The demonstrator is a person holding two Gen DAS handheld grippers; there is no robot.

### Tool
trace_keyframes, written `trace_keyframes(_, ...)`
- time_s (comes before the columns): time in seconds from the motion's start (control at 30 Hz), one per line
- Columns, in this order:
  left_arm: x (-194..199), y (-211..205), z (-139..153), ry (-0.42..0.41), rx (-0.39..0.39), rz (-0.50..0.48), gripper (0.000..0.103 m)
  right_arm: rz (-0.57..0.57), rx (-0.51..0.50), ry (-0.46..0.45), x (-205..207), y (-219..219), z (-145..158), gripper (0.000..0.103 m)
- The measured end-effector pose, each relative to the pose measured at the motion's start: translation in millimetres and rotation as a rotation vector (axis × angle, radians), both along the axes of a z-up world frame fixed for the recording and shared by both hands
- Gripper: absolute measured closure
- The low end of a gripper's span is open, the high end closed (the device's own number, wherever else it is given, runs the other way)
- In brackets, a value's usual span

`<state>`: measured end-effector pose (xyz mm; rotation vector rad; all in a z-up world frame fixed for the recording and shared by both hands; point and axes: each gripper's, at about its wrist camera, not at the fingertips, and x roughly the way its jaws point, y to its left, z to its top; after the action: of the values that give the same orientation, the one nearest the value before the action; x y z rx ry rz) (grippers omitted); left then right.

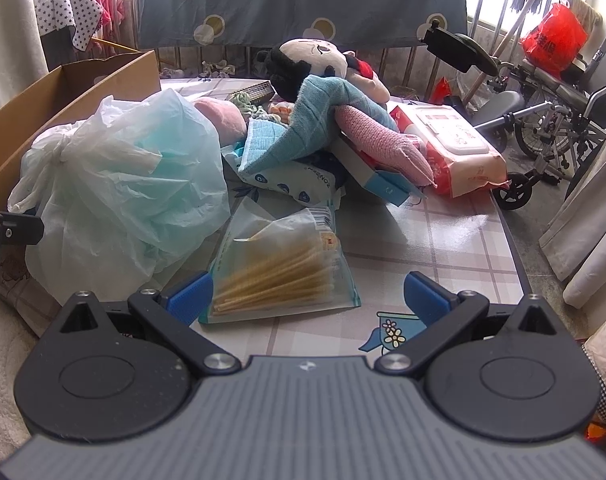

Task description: Organize soft objects

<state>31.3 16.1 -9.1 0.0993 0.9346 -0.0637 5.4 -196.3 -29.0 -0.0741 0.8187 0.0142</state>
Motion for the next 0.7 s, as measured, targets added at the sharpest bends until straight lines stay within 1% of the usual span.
trace_keyframes(0.13, 2, 0, 0, 0.003, 0.004, 0.009, 0.000, -0.002, 0.010, 0.005, 5, -3, -3, 0.001)
trace_keyframes(0.23, 2, -2, 1, -0.011, 0.012, 0.010, 0.000, -0.003, 0.025, 0.007, 8, -6, -4, 0.001)
trace_keyframes(0.33, -3, -7, 6, -0.042, 0.010, -0.002, 0.000, -0.008, 0.055, 0.005, 9, -13, -7, 0.001)
trace_keyframes(0.4, -10, -12, 11, -0.079, -0.003, -0.023, 0.000, -0.019, 0.072, 0.003, 9, -19, -9, 0.001)
trace_keyframes(0.5, -24, -23, 18, -0.147, -0.061, -0.102, 0.000, -0.028, 0.103, -0.030, 3, -33, -12, 0.001)
trace_keyframes(0.57, -30, -32, 19, -0.178, -0.131, -0.158, 0.000, -0.024, 0.140, -0.079, -4, -48, -16, 0.001)
trace_keyframes(0.63, -32, -41, 15, -0.183, -0.215, -0.212, 0.000, -0.021, 0.198, -0.132, -10, -67, -22, 0.001)
trace_keyframes(0.67, -30, -48, 11, -0.170, -0.257, -0.244, 0.000, -0.015, 0.237, -0.158, -12, -78, -26, 0.001)
trace_keyframes(0.7, -28, -57, 7, -0.144, -0.273, -0.270, 0.001, -0.013, 0.283, -0.176, -12, -91, -30, 0.001)
